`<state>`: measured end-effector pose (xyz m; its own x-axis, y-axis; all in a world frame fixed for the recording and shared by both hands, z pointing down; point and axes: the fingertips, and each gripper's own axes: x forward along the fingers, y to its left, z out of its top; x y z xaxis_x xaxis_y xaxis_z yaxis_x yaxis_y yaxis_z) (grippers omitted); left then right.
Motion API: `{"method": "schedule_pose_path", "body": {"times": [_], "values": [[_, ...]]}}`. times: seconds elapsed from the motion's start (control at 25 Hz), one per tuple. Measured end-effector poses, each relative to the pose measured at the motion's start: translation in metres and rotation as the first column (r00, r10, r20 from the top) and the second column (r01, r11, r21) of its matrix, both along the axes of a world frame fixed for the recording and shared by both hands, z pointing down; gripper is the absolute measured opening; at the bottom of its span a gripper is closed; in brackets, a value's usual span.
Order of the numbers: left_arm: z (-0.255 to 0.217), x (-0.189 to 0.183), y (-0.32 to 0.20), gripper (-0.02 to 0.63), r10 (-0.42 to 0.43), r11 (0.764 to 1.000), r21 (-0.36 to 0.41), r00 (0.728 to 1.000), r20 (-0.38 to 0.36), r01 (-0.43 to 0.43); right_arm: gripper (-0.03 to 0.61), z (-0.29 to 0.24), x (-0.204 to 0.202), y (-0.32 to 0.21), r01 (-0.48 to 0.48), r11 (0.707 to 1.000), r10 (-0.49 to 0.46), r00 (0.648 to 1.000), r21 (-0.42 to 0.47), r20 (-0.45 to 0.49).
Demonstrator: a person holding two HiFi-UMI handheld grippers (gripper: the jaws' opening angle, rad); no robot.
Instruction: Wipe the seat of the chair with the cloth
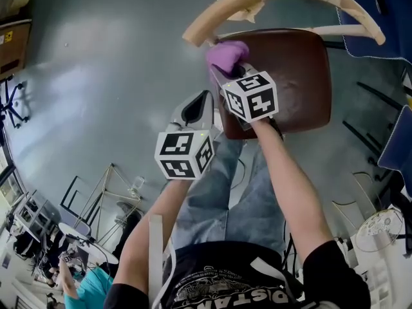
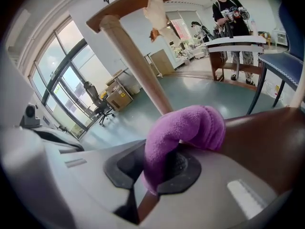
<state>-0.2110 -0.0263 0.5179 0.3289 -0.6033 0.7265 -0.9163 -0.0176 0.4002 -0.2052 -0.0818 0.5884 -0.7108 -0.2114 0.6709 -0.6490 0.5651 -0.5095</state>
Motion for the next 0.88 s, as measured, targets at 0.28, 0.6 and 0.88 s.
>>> {"method": "schedule_pose_path", "body": {"times": [0.28,0.6,0.88], "values": [[0.015,0.008,-0.009,-0.004,0.039,0.999,-0.012,0.999,0.001,-0.039,0.061,0.014,0.013,-0.019,-0.054,0.999,0.054,0.999,-0.008,0.009],[0.023,0.028,-0.017,-0.005,0.063,0.998,-0.02,0.998,-0.001,-0.063,0.061,0.017,0.05,-0.041,-0.121,0.993,0.121,0.993,-0.015,0.011],[0.027,0.061,-0.031,-0.005,0.063,0.998,-0.016,0.998,-0.002,-0.063,0.061,0.016,0.106,-0.065,-0.172,0.985,0.172,0.985,-0.022,-0.008]]}}
